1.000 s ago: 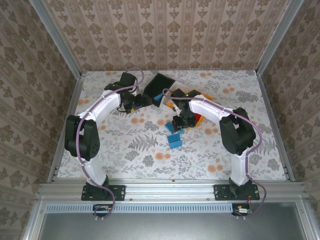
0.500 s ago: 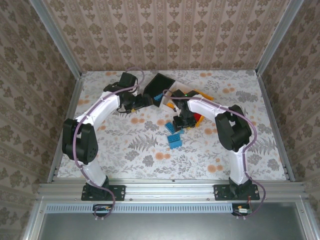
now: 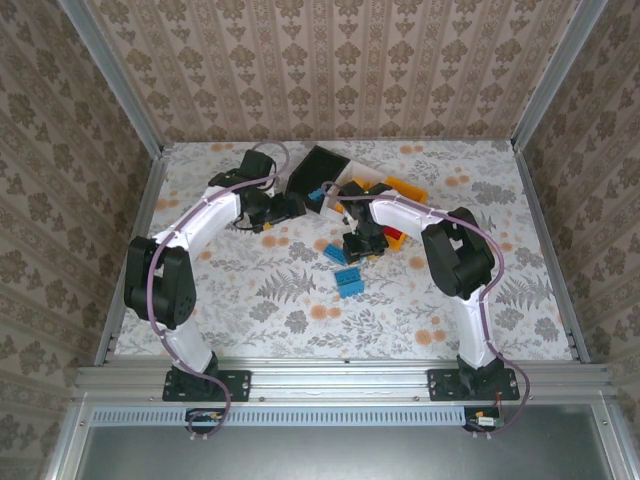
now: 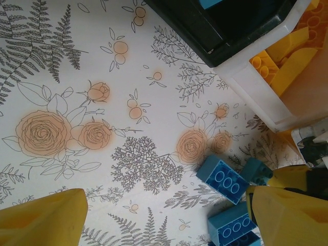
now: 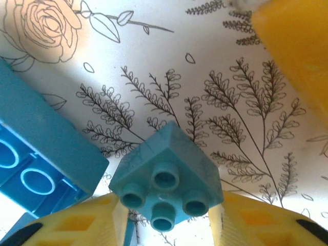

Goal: Sort the legos into containers by color

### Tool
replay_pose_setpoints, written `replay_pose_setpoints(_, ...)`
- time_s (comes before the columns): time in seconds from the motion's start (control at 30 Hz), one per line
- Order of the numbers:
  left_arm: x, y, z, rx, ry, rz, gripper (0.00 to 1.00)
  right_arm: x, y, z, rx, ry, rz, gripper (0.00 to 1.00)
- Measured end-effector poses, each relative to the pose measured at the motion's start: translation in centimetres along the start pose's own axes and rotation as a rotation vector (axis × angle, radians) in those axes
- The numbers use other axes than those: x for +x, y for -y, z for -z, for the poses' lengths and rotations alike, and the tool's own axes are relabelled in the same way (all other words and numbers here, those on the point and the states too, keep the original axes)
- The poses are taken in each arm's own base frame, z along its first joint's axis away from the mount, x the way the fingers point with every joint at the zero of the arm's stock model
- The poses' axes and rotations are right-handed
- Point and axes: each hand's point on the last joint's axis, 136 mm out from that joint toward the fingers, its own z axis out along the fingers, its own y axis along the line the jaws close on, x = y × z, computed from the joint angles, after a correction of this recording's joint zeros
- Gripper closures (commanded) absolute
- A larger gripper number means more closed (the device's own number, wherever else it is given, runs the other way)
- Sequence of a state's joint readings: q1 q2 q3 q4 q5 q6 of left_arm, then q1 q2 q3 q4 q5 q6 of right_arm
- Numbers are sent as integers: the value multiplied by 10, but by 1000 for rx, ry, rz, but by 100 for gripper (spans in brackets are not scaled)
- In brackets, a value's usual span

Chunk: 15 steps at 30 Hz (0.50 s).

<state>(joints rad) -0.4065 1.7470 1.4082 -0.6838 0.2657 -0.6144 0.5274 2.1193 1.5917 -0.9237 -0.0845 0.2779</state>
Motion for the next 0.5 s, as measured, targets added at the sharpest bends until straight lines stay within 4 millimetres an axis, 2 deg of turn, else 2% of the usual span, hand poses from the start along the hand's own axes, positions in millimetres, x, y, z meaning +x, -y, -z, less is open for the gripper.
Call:
replay_pose_setpoints(0.23,1,2,0,2,-1,4,15,0,1,0,2,1,-2,68)
replay_pose_setpoints(0.27,1,2,-1,2,-2,3,15,-1,1,0,2,3,-3,66)
replay_pose_setpoints(0.37,0,4,-2,7,-3,4,14,-2,3,4,-1,11,-13,51)
replay_pose_setpoints(0.5,-7,11,-5,16,-2,-2,14,-7,8,11,-10,35,-38,43)
